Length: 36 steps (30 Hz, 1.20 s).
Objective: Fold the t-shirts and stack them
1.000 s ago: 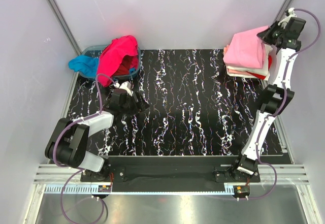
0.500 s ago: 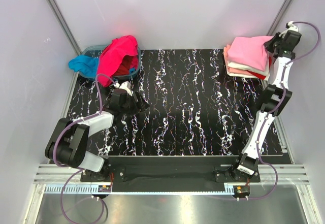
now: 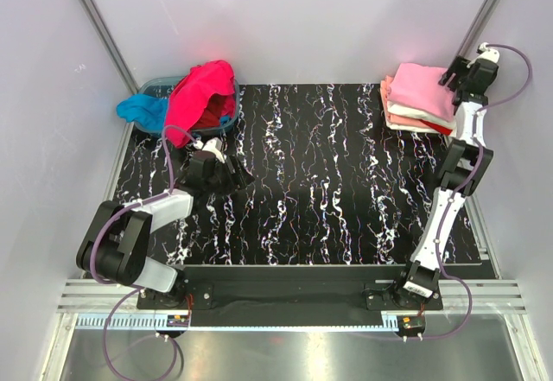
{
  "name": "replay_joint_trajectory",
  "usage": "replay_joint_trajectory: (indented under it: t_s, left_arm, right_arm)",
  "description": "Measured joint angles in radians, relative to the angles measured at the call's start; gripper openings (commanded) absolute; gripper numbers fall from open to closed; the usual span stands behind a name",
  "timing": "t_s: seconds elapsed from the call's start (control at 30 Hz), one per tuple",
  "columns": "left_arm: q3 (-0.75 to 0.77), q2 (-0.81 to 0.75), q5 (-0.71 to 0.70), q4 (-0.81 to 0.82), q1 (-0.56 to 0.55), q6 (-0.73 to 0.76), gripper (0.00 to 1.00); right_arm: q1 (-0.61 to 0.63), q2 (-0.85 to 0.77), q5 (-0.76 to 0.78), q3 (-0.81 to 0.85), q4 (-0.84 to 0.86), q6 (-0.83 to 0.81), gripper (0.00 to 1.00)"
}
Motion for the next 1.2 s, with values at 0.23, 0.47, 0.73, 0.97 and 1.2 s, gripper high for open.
replay_joint_trajectory:
  t_s: [0.23,0.47,0.73,0.97,1.2]
  left_arm:
    - [-0.014,0.0,0.001,0.009,0.0,-0.001,0.79]
    - [-0.019,-0.002,0.004,0.028,0.0,-0.001,0.79]
    - [-0.027,-0.002,0.006,0.032,0.0,-0.001,0.8]
    - [-0.027,-0.009,0.006,0.03,0.0,-0.001,0.8]
    - [-0.027,-0.01,0.006,0.022,0.0,0.0,0.81]
  right_arm:
    - [0.002,-0.177,0.104,-0.253,-0.051,0.044,1.0]
    - [-0.019,-0.423,0.228,-0.419,-0.196,0.171,1.0]
    - [-0.097,-0.785,0.178,-0.57,-0.226,0.354,1.0]
    - [0.053,-1.199,0.054,-0.946,-0.065,0.462,1.0]
    - [0.679,-1.266,-0.008,-1.383,0.006,0.435,1.0]
